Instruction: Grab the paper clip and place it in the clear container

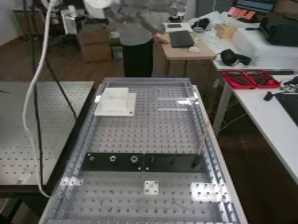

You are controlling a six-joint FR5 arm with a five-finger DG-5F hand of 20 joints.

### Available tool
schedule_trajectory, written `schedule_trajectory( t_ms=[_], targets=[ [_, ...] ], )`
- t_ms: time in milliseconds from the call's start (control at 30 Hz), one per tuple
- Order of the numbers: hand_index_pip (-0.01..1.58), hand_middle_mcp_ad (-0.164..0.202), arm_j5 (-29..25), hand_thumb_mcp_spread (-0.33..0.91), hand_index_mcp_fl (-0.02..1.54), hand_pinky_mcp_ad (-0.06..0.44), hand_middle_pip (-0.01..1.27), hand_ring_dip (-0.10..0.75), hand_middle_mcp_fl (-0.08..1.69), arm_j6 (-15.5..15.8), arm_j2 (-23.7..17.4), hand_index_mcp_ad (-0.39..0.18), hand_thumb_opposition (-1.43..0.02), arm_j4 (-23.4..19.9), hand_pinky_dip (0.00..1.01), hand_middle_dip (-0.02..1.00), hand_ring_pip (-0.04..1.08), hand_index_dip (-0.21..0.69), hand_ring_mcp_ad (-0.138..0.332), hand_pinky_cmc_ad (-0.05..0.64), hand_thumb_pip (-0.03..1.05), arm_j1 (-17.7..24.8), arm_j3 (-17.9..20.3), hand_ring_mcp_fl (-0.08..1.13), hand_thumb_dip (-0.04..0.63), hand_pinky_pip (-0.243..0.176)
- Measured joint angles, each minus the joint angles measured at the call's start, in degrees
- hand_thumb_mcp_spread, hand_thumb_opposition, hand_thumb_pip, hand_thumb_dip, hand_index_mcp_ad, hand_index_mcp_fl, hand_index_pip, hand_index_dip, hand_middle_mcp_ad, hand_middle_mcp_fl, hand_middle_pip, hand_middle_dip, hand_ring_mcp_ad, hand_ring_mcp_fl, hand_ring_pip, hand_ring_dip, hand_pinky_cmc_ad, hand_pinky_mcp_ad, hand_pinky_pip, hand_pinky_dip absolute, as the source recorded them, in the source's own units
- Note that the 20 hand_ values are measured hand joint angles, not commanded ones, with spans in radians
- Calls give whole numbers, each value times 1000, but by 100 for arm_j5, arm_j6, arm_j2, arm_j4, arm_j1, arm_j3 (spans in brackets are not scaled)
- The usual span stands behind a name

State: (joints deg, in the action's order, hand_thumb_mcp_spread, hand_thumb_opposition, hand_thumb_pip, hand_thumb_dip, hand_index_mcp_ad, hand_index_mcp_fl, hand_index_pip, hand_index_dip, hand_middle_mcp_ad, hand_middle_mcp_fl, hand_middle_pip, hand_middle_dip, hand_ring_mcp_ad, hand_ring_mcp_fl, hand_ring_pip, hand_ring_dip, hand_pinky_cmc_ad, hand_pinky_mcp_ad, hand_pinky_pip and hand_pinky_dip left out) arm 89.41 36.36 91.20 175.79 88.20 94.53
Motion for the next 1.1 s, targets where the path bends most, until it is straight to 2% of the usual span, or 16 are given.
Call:
schedule_trajectory(
  t_ms=[100,267,333,500,600,767,900,967,1100],
  targets=[
    [72,24,-67,243,24,312,120,94,3,-105,69,19,-679,-146,503,141,73,108,159,384,316,-31,173,5,24,-106],
    [68,26,-176,246,24,311,120,94,3,-271,247,21,-696,-422,504,143,86,98,169,379,328,-96,445,0,33,-106],
    [66,26,-240,243,24,311,117,94,7,-312,335,21,-698,-509,504,147,86,93,169,380,368,-124,541,0,35,-106],
    [68,26,-318,243,26,311,120,94,3,-457,495,21,-696,-610,504,147,86,80,171,380,393,-201,651,0,33,-106],
    [66,24,-388,265,26,311,120,94,3,-598,624,17,-721,-669,504,150,86,51,171,380,407,-289,724,0,63,-106],
    [73,24,-476,267,35,311,117,94,5,-806,814,17,-723,-760,504,150,86,33,175,379,414,-470,834,0,70,-106],
    [89,24,-487,258,38,311,122,94,5,-983,976,-14,-726,-809,504,157,86,0,175,380,429,-626,877,0,79,-106],
    [87,26,-472,284,51,311,122,94,5,-1039,1043,-24,-731,-838,504,157,86,-3,175,380,492,-703,891,0,96,-106],
    [91,24,-361,288,52,311,122,94,7,-1114,1155,-24,-740,-948,504,157,86,-5,176,380,489,-892,930,0,101,-106]
  ],
)
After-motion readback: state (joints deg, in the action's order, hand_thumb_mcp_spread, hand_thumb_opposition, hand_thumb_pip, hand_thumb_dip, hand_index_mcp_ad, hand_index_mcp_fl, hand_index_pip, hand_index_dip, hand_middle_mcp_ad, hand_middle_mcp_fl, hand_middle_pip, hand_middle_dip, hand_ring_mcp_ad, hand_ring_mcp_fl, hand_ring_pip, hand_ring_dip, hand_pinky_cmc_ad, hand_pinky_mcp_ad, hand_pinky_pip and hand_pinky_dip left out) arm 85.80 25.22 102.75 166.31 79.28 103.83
